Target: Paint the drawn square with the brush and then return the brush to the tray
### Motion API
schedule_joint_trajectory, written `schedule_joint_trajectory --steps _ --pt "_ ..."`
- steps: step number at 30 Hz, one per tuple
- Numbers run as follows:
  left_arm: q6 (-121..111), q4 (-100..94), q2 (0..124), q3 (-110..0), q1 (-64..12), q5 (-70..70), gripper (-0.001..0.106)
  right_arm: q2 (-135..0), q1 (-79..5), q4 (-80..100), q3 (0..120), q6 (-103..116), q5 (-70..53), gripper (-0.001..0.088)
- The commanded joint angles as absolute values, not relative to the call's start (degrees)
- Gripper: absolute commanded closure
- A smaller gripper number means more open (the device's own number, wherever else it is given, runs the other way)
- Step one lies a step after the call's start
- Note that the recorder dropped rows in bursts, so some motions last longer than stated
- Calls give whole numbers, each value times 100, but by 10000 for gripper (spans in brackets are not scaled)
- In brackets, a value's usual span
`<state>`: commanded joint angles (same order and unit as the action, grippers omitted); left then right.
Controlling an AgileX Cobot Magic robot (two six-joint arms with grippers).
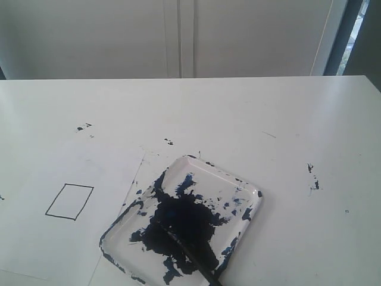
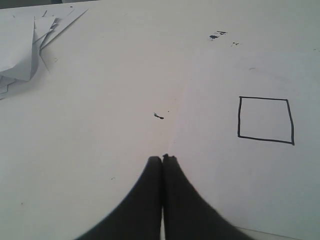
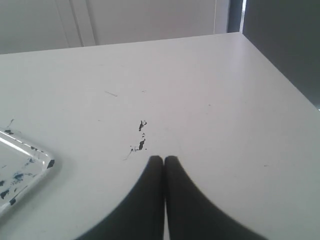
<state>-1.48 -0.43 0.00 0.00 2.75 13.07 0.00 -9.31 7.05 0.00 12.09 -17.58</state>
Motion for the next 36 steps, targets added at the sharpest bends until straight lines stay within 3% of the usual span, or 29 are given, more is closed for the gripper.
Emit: schedule_joint_trajectory --steps 12,20,36 --pt "-125 -43 0 0 275 1115 1053 0 -931 745 0 1317 -1674 868" --pt "-125 -43 0 0 275 1027 1053 0 -931 737 0 1329 -637 868" --pt "-312 0 0 0 275 311 1053 0 -931 737 0 1375 -52 868"
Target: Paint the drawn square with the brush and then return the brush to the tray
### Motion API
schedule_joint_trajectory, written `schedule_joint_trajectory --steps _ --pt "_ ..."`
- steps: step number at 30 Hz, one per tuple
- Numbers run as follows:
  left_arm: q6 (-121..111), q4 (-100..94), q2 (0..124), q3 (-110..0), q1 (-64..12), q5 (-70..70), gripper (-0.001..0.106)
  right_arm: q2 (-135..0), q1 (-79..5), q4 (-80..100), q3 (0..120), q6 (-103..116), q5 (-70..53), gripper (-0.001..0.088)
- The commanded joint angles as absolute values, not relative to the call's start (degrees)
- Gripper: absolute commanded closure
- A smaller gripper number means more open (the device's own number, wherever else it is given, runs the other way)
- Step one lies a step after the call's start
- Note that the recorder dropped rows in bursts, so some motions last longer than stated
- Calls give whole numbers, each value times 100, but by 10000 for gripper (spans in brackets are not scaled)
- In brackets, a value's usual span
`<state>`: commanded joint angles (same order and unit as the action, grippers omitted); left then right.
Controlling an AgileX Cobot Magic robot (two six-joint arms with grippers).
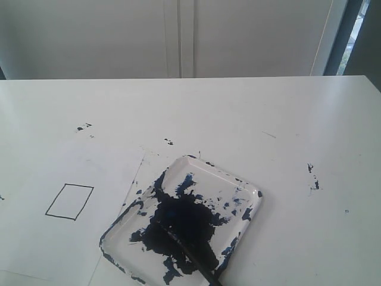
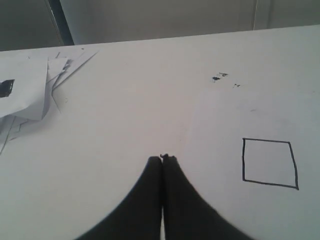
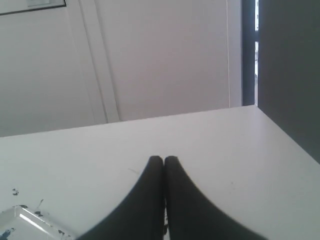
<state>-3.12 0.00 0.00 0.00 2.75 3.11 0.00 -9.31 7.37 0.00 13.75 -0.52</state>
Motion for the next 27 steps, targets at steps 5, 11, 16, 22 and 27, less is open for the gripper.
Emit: schedule_joint_trajectory --steps 5,11,16,22,27 --pt "-1221 0 0 0 275 -32 1053 0 -931 737 0 1441 837 868" --pt "-1652 0 0 0 275 -682 1053 0 -931 737 0 2176 2019 868" --pt "-1778 0 0 0 275 -960 1053 0 -931 737 0 2184 2408 868" --pt "-1599 0 0 0 275 -993 1053 0 -931 737 0 2184 2408 868" --pt "-1808 0 0 0 275 -995 1053 0 -931 737 0 2184 2408 868"
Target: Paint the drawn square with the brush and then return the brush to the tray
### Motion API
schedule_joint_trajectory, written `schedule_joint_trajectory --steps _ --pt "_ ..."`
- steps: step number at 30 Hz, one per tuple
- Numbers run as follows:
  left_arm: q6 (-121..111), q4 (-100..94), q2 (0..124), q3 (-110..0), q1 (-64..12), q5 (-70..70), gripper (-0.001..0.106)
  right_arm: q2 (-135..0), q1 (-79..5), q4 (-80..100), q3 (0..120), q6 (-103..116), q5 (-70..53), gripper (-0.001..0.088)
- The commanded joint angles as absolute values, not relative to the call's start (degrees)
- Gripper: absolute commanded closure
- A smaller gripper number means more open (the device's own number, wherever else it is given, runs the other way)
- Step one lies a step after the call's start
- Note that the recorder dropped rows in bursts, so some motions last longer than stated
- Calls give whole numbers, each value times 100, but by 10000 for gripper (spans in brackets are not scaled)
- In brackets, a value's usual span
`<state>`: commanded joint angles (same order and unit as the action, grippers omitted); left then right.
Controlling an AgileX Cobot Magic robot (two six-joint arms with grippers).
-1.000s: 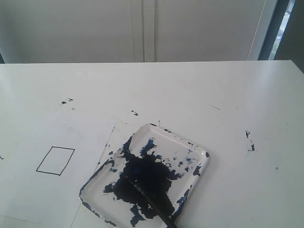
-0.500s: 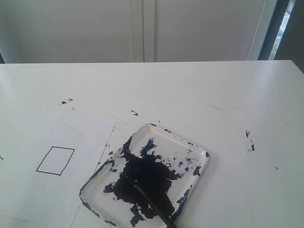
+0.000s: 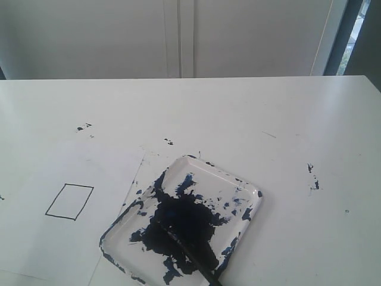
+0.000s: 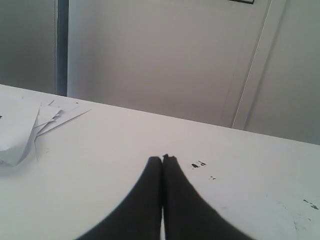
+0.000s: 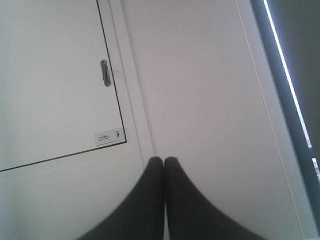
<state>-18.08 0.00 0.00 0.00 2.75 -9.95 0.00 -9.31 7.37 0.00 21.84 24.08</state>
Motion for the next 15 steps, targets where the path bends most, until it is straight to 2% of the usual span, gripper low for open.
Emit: schedule_joint_trajectory --steps 9,15 --pt "-3285 -743 0 0 275 -1226 1053 0 -931 1095 0 3142 2321 868" --pt "-5239 -3405 0 -562 275 -1013 1053 0 -931 3368 230 4952 2402 868"
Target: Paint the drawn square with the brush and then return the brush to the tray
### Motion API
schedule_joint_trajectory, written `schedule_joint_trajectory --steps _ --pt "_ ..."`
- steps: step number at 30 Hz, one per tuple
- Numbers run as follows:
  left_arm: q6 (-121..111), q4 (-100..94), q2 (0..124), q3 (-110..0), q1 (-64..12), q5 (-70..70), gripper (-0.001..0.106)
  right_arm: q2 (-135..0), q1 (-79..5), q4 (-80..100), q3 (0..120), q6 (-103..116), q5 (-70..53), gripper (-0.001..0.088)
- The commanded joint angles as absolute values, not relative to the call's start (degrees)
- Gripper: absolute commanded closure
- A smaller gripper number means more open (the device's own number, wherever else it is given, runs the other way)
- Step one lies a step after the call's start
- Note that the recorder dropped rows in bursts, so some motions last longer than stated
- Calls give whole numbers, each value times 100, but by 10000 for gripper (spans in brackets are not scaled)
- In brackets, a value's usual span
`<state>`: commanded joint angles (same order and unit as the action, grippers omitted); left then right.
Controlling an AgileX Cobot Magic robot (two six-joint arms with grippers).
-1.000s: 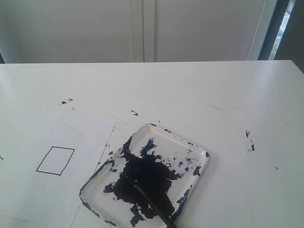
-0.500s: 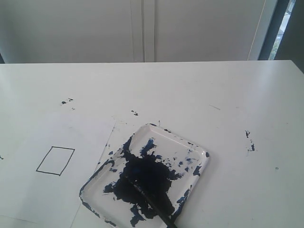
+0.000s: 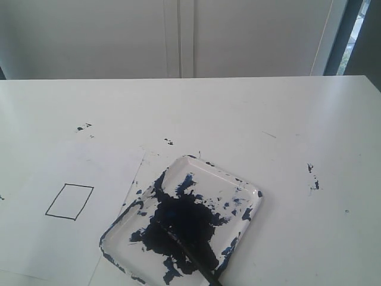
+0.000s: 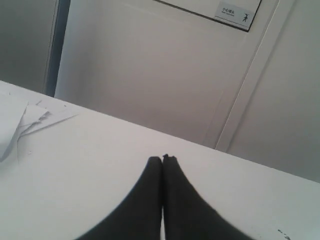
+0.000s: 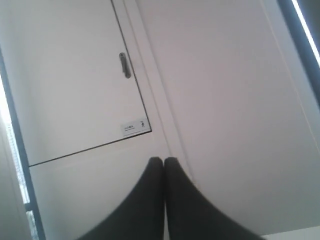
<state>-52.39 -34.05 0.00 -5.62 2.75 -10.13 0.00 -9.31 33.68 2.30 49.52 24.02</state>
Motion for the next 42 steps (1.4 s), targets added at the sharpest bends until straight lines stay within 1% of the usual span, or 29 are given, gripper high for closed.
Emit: schedule_joint_trajectory --steps 4,7,12,15,18,20,26,31,33,37,39,42 --pt "-6904 -5495 338 -975 275 -1071 1053 -249 -931 5133 606 6344 2638 868" --pt "-8128 -7194 693 -1150 275 -1461 1053 -533 -931 6203 882 7377 2923 868" --pt "-10439 -9995 1294 -1280 275 -2126 1053 -1009 -931 8495 1397 9475 3964 868" --pt "-10668 -9995 1666 -1280 275 -2383 1053 -1251 -931 9441 1582 10610 4493 868" --pt "-10668 -9995 1918 -1280 275 -2409 1053 -1447 -931 9756 1582 11880 4641 868" --pt "-10705 -9995 2021 -1280 275 -2424 1053 -1549 -931 9914 1582 12052 4787 868" --pt "-10954 -9995 2320 -1442 275 -2511 1053 -2098 -931 9995 1591 12052 5422 868" --pt "-11390 -9995 2653 -1821 275 -3233 1053 -2649 -931 9995 1674 11670 5368 868" --pt "-11558 -9995 2722 -2202 275 -3484 1053 -2742 -931 9995 1775 11217 5050 868" --pt "-11057 -9995 2722 -2477 275 -3959 1053 -2742 -931 9052 1791 11007 4739 868" --pt "-11094 -9995 2722 -2477 275 -3988 1053 -2742 -931 9012 1791 10855 4808 868" --pt "-11118 -9995 2722 -2477 275 -4163 1053 -2742 -931 8970 1791 10457 5256 868"
